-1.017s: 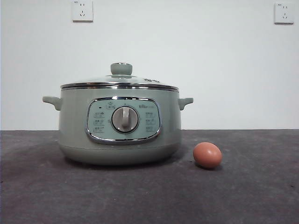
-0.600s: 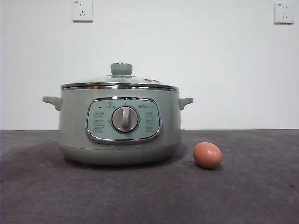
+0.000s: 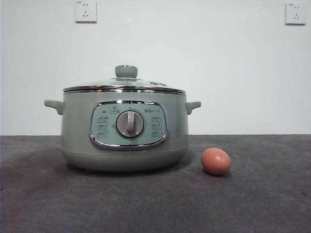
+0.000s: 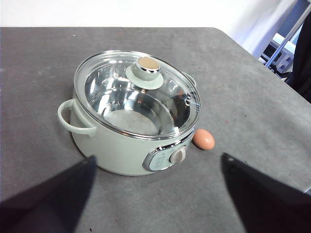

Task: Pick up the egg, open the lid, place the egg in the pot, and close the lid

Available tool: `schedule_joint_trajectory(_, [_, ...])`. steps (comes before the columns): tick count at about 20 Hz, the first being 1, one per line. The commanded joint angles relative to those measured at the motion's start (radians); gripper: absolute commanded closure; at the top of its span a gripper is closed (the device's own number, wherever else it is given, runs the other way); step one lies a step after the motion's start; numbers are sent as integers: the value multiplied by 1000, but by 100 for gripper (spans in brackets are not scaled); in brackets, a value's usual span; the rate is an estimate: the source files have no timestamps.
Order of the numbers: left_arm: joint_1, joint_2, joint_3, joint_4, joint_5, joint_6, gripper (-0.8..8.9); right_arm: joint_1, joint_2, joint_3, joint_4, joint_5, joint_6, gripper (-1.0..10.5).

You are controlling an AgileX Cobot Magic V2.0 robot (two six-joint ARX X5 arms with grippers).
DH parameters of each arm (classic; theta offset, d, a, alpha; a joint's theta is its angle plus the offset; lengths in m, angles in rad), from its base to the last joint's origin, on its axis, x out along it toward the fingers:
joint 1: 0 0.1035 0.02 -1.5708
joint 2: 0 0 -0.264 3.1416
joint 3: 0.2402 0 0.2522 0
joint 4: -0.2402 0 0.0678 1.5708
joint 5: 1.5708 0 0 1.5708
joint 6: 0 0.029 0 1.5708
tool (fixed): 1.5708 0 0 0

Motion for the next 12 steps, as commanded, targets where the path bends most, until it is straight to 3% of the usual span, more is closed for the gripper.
schedule_joint_trajectory(1, [-7, 19, 2, 46, 5, 11, 153, 0, 8, 3, 5, -4, -10, 312])
schedule_joint_trajectory(7, [-95, 204, 35, 220, 2, 10, 153, 0, 74, 3, 7, -65, -3, 317])
schedule_joint_trajectory(12, [-216, 507, 237, 245, -90, 61, 153, 1, 127, 3, 3, -75, -3, 317])
